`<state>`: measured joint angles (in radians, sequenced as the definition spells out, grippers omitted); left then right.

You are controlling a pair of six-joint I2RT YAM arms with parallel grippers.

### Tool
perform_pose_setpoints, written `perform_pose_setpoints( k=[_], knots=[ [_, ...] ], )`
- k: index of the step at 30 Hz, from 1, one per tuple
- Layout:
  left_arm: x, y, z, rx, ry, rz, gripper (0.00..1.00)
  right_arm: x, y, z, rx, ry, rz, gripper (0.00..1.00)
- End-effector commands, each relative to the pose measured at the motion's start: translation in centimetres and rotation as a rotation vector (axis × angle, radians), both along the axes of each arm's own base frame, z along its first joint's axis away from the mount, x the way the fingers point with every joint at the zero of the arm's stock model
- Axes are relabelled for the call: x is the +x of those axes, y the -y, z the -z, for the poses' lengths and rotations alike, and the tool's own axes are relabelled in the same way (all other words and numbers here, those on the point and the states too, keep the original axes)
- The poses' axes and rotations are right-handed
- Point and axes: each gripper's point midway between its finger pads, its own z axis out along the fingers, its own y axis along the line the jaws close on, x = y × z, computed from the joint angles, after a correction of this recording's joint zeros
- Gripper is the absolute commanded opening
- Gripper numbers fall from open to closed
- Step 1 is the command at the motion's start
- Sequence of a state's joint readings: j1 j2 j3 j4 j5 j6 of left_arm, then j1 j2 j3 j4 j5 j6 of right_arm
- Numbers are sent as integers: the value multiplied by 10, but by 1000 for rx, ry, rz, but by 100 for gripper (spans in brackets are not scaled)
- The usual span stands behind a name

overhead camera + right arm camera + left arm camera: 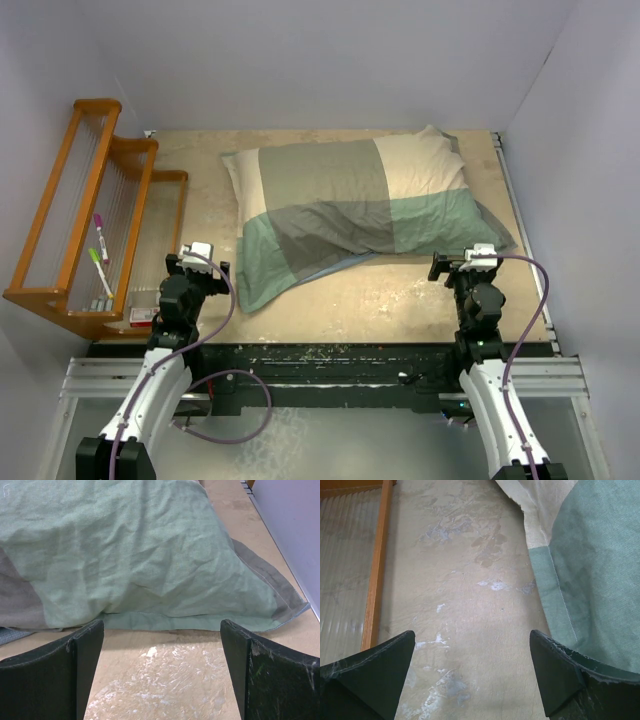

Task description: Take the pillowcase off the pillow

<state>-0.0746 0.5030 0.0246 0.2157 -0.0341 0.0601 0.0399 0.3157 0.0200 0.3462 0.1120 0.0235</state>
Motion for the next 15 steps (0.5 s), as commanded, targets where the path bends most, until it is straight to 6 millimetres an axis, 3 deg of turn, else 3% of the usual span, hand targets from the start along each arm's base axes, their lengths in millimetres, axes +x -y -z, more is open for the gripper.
perform_pose_setpoints(
  k=[1,11,15],
  knots=[
    [9,0,-30,-24,89,-13,99,4,-3,-21,6,64,-11,100],
    [10,2,-30,-24,86,-6,99,4,2,-21,14,64,17,100],
    [17,9,-61,-20,53,38,99,-2,31,-41,33,110,193,100]
  ],
)
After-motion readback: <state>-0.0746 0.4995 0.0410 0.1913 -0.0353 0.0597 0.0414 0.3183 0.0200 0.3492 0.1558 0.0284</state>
